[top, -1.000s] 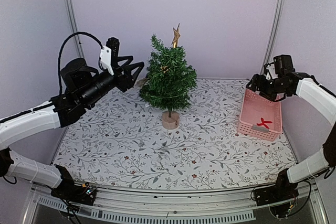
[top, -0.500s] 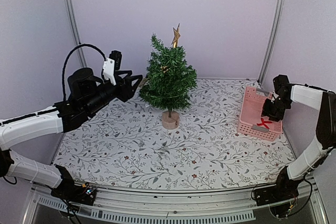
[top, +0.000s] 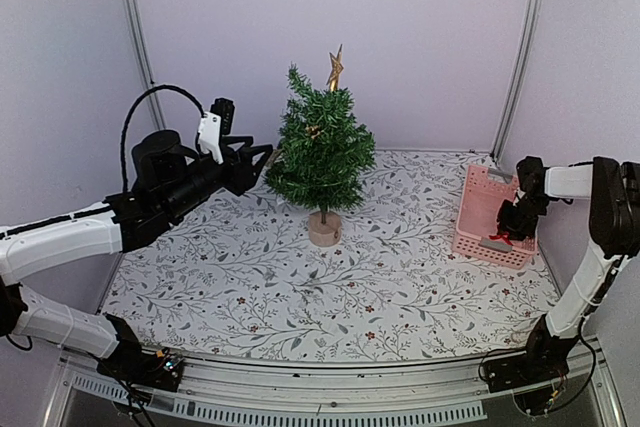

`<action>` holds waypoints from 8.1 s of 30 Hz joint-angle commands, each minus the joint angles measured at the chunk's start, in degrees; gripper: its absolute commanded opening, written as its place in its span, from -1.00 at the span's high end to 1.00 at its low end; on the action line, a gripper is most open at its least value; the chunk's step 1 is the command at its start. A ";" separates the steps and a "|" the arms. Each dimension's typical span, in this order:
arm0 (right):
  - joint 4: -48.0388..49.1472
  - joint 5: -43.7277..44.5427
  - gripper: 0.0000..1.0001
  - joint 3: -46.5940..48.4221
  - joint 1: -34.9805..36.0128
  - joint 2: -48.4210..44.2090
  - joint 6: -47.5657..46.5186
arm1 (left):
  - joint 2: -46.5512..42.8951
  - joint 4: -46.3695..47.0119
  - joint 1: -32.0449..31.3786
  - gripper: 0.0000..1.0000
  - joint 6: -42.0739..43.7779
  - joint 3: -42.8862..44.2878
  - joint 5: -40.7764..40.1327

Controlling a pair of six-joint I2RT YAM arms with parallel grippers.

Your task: Decorate the small christmas tree

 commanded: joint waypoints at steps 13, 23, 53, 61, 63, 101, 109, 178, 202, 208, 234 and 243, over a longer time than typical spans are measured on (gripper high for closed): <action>4.21 -2.91 1.00 1.83 -1.13 5.33 -0.82 | 1.24 -0.22 0.82 -0.07 0.77 -0.38 -0.31; 1.47 -3.74 1.00 2.99 -1.13 -2.51 -0.98 | 2.21 0.05 1.00 -0.07 1.28 0.13 0.35; 2.62 -5.51 0.75 5.91 -1.10 9.84 -4.88 | 3.10 0.18 1.24 -0.06 1.47 0.61 0.85; 0.49 -6.00 1.00 7.02 -1.08 6.25 -5.06 | 3.46 0.14 1.35 -0.06 1.65 1.09 0.98; -0.61 -6.82 1.00 7.86 -1.11 3.13 -5.11 | 3.60 -0.11 1.43 -0.07 1.36 1.22 0.77; 14.83 -52.37 1.00 33.00 31.74 -8.37 24.73 | 1.21 0.17 5.43 -0.20 -4.95 -1.45 2.91; 18.18 -54.27 1.00 33.09 34.15 -4.46 27.73 | 0.09 0.31 5.45 -0.20 -5.48 -2.63 2.83; 1.75 -42.96 0.22 40.49 36.59 2.24 22.73 | -0.36 0.56 5.40 -0.19 -4.57 -3.52 3.08; 15.53 -54.56 -0.06 35.52 33.71 -4.41 22.89 | -1.43 1.04 5.44 -0.20 -5.82 -5.01 2.16; 21.53 -55.65 -0.06 29.50 30.15 -7.54 24.81 | -1.61 0.36 5.57 -0.21 -7.40 -5.87 0.82; 18.41 -45.23 -0.09 9.66 19.17 -2.20 7.03 | 2.15 -7.69 16.85 -0.30 -29.68 -12.36 9.97; 17.18 -42.79 -0.33 7.45 19.15 -1.56 -0.75 | 8.12 -12.32 20.87 -0.69 -31.18 -9.69 16.87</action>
